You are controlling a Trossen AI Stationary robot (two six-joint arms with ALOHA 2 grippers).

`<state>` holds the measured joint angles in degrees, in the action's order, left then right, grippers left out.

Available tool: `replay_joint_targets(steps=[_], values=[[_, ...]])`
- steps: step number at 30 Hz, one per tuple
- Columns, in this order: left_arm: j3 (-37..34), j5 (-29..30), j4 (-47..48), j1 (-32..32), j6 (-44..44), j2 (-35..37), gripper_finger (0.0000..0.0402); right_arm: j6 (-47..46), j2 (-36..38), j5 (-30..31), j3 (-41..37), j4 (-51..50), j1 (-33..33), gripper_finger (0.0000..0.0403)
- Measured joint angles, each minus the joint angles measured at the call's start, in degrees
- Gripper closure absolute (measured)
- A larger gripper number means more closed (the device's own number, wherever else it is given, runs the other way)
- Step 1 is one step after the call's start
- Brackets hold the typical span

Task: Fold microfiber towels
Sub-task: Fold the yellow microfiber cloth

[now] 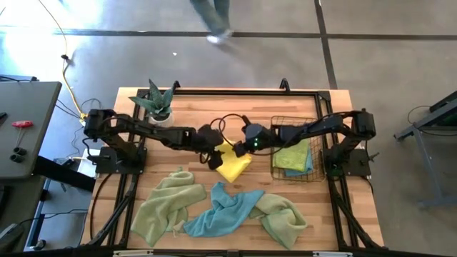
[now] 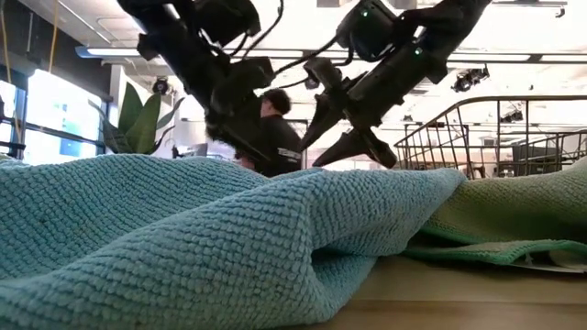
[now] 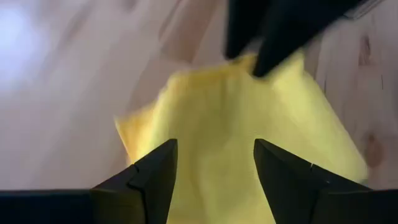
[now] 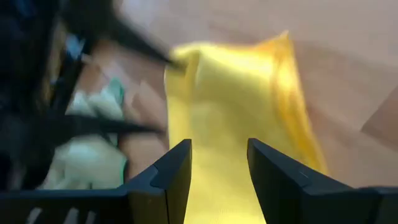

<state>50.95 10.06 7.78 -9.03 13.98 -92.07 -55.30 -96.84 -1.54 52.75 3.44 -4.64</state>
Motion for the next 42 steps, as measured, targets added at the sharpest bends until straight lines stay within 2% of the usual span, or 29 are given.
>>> replay_joint_targets(steps=[3, 8, 12, 17, 24, 28, 32, 34, 37, 42], values=[[0.0, -1.7, -0.1, -1.0, -8.7, -0.3, 0.0200, -0.2, 0.0, 0.0, 0.0, -1.2, 2.1, 0.0253], [0.1, -11.3, -4.4, -1.1, -19.3, -2.9, 0.0200, 0.3, 0.0, 2.0, 0.0, -1.1, 4.2, 0.0253], [0.1, -15.0, -6.8, -0.8, -21.6, -6.0, 0.0200, 1.3, 0.0, 2.6, 0.0, -1.4, 4.4, 0.0253], [0.2, -13.4, -9.5, -0.7, -22.0, -11.3, 0.0200, 1.3, 0.0, 2.6, 0.0, -1.6, 4.3, 0.0253], [0.6, -4.8, -9.3, -1.7, -14.4, -16.4, 0.0200, -0.2, 0.0, 2.9, 0.0, -1.5, 4.3, 0.0253], [0.5, 2.9, -7.8, -3.8, -5.2, -15.9, 0.0200, -2.8, 0.0, 3.8, 0.0, -1.5, 4.3, 0.0253], [0.4, 11.2, -2.3, -7.6, 6.2, -14.2, 0.0200, -4.5, 0.0, 6.1, 0.0, -1.4, 4.0, 0.0253], [0.4, 11.8, 0.1, -9.4, 9.9, -13.5, 0.0200, -5.3, 0.0, 6.5, 0.0, -0.7, 3.4, 0.0254], [0.3, 9.6, 1.8, -11.3, 12.3, -12.7, 0.0200, -6.7, 0.0, 7.6, 0.0, 1.1, 1.6, 0.0254], [0.0, 3.8, 3.0, -12.5, 12.7, -10.1, 0.0200, -5.1, 0.0, 3.5, 4.7, -2.9, -3.2, 0.0253]])
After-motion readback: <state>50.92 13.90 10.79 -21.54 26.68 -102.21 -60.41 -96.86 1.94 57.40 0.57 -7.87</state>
